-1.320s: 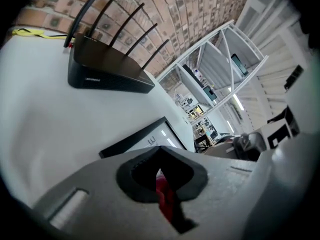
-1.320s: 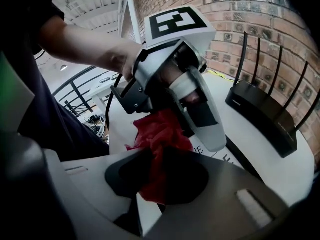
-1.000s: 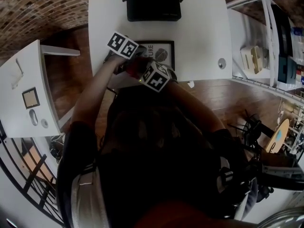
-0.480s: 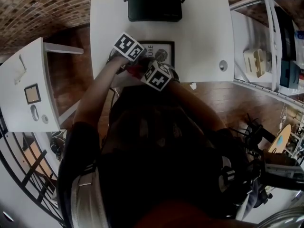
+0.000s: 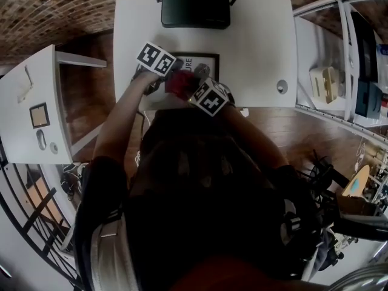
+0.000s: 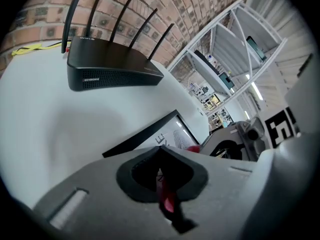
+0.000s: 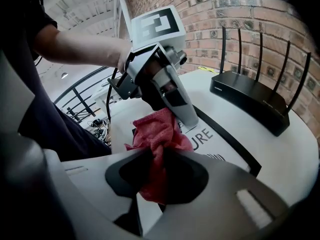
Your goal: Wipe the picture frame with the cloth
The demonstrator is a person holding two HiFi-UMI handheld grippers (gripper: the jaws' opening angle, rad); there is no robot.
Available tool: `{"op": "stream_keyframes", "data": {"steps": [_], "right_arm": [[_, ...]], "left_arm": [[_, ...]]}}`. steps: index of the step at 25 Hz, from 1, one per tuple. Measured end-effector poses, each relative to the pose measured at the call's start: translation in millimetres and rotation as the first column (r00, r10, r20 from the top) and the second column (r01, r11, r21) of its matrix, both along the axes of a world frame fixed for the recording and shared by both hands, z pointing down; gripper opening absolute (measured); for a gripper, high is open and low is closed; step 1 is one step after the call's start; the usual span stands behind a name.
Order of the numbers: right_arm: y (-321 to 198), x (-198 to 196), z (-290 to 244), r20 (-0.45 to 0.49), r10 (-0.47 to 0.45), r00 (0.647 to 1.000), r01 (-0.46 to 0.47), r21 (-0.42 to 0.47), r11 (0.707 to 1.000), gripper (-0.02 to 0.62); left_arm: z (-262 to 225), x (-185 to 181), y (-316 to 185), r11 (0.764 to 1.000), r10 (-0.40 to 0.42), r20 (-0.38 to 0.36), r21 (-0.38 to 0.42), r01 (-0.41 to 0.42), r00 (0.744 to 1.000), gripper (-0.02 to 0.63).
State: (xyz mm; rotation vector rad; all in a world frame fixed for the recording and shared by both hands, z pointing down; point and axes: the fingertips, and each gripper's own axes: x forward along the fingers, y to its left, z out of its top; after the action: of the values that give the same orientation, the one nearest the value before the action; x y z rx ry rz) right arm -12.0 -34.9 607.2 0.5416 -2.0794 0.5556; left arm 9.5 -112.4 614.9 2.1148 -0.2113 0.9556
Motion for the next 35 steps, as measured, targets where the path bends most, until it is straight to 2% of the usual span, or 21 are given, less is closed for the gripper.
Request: {"op": "stream_keyframes", "data": {"steps": [5, 10, 14, 25, 31, 35], "right_arm": [[3.8, 22.4, 0.1, 0.002, 0.016, 1.0, -0.016, 0.006, 1.0, 0.078], [1.9, 30.7, -5.7, 0.013, -0.004, 1.0, 0.004, 0.038, 0.999, 0.078], [8.1, 46.5, -3.5, -0.012, -0.007, 1.0, 0.008, 0.059, 0.998, 0.08], [12.4, 72.6, -6.9, 0.047, 0.045, 0.998, -0.049, 0.068, 0.996, 0.08], [13.9, 86.3, -9.4, 0.105, 0.11, 0.988, -0.116, 0.06, 0.991, 0.081], [9.4, 104.8, -10.6, 0.186, 0.208, 0.96, -0.213, 0.008, 0.977, 0.08]], "left_arm": [[-0.9, -0.8, -3.9, 0.999, -0.054, -0.022, 0.008, 0.054, 0.998, 0.002], [1.9, -0.2, -3.6, 0.997, -0.053, 0.016, 0.054, 0.052, 0.998, 0.002], [3.2, 0.1, -3.9, 0.995, -0.07, 0.036, 0.075, 0.067, 0.997, 0.002], [4.7, -0.9, -6.7, 0.99, -0.121, 0.056, 0.077, 0.116, 0.991, 0.002], [6.1, 0.3, -7.7, 0.989, -0.136, 0.073, 0.068, 0.132, 0.988, 0.002], [6.7, 0.7, -8.2, 0.987, -0.154, 0.073, 0.061, 0.15, 0.985, 0.002]]}}
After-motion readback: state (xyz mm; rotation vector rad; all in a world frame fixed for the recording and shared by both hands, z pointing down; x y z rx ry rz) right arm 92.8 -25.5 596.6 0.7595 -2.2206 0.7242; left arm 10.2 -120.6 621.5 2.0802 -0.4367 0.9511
